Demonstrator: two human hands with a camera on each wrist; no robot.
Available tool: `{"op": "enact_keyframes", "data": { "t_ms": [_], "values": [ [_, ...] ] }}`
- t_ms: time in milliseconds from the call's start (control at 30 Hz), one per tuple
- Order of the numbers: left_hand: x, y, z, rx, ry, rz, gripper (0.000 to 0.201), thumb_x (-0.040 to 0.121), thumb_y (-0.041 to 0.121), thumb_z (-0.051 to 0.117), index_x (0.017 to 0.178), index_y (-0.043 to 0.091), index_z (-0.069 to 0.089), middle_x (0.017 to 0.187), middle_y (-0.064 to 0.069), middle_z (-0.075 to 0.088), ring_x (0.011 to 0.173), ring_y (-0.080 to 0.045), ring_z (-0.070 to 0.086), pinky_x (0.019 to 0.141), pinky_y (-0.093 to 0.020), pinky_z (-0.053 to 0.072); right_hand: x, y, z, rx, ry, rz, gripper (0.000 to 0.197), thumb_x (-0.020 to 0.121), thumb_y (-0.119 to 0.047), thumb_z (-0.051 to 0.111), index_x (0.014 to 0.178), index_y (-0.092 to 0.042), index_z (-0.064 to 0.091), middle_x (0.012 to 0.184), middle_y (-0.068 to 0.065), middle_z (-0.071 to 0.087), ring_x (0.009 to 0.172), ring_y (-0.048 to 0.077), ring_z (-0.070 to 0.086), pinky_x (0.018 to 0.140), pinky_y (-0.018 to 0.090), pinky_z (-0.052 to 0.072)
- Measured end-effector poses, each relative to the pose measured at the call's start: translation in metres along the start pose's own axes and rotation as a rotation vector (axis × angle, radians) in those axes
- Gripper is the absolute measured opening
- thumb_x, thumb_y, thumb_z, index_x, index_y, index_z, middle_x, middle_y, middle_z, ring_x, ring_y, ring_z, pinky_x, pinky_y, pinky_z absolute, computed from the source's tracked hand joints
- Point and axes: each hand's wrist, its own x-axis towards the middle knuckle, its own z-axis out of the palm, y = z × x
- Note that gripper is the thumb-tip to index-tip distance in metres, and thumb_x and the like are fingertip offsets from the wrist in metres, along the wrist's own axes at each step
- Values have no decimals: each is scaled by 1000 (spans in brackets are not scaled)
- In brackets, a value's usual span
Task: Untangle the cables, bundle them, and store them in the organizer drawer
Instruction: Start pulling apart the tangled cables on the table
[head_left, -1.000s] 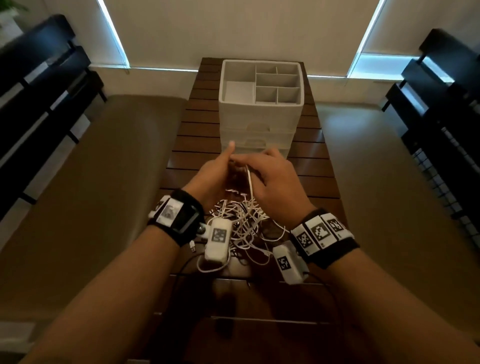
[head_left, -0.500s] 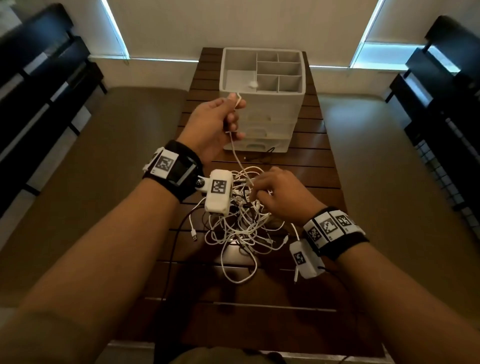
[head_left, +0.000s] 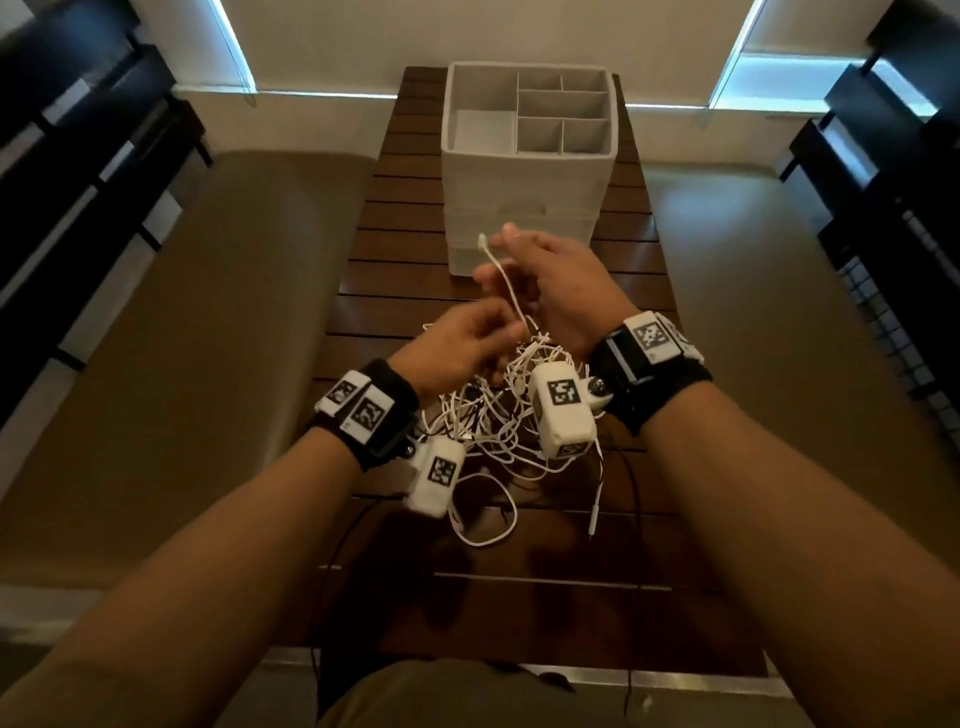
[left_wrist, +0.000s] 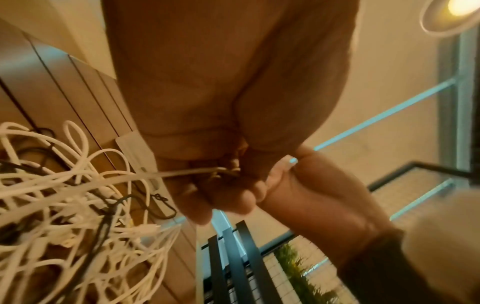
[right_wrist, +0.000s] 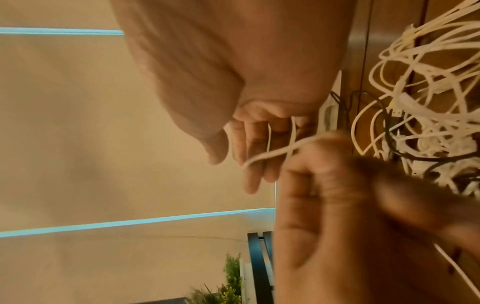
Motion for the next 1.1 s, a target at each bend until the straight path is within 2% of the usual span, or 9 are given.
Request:
{"op": "enact_keyframes", "data": {
  "t_ms": [167, 333, 500, 633, 733, 833, 933, 1000, 1100],
  "values": [
    [-3, 0, -8, -51, 133, -31, 14, 107, 19, 58, 116, 10, 65, 101, -5, 74, 92, -22, 73, 88, -38, 61, -6, 5, 3, -157, 85, -135, 17, 106, -14, 57, 116, -3, 64, 80, 7, 69, 69, 17, 68, 63, 31, 58],
    [-1, 17, -2, -297, 323, -20, 21, 106, 17, 59, 119, 0, 62, 86, -6, 72, 72, -19, 69, 61, -31, 55, -14, 6, 20, -123, 76, -85, 26, 111, -22, 47, 114, -4, 65, 79, 6, 63, 56, 14, 58, 48, 31, 52],
    [3, 30, 18, -206, 466, -100, 25, 108, 9, 48, 118, 9, 70, 92, -9, 74, 69, -19, 65, 50, -26, 49, -9, 20, 38, -512, 182, -284, 28, 104, -36, 57, 90, -15, 69, 87, 4, 71, 82, 20, 68, 77, 45, 58],
    [-2, 32, 3, -146, 349, -156, 24, 106, 6, 47, 114, 3, 69, 87, -8, 69, 67, -15, 62, 49, -26, 49, -8, 21, 27, -599, 134, -313, 22, 100, -33, 62, 90, -15, 69, 90, 7, 70, 87, 25, 67, 84, 52, 57],
    [-6, 36, -16, -291, 311, -128, 31, 109, 27, 51, 115, 7, 73, 96, -7, 73, 80, -17, 65, 59, -29, 52, -9, 21, 12, -566, 142, -334, 19, 102, -29, 60, 96, -13, 68, 93, 6, 72, 87, 27, 71, 83, 52, 59],
    [-6, 38, -15, -201, 252, -69, 46, 109, 49, 46, 122, 16, 74, 114, -5, 78, 101, -18, 72, 79, -33, 56, -12, 22, 11, -475, 138, -331, 22, 107, -25, 57, 100, -5, 65, 88, 7, 70, 72, 18, 68, 63, 39, 58],
    [-1, 35, 1, -243, 256, 14, 40, 110, 44, 49, 128, 16, 72, 122, -22, 73, 102, -26, 68, 94, -51, 55, -11, 22, 20, -418, 130, -315, 22, 109, -27, 52, 99, -9, 59, 87, 9, 68, 68, 16, 64, 58, 32, 54],
    [1, 33, 5, -308, 310, 51, 41, 111, 38, 48, 127, 8, 71, 121, -23, 73, 107, -30, 71, 99, -50, 56, -9, 23, 20, -388, 108, -310, 23, 110, -30, 51, 95, -13, 57, 82, 6, 66, 63, 14, 63, 55, 30, 53],
    [1, 34, 1, -391, 337, 112, 41, 113, 29, 45, 125, -1, 69, 123, -19, 73, 118, -31, 70, 109, -47, 53, -7, 22, 13, -415, 46, -405, 22, 110, -30, 51, 101, -13, 61, 94, 2, 71, 84, 11, 70, 75, 33, 59]
  ]
}}
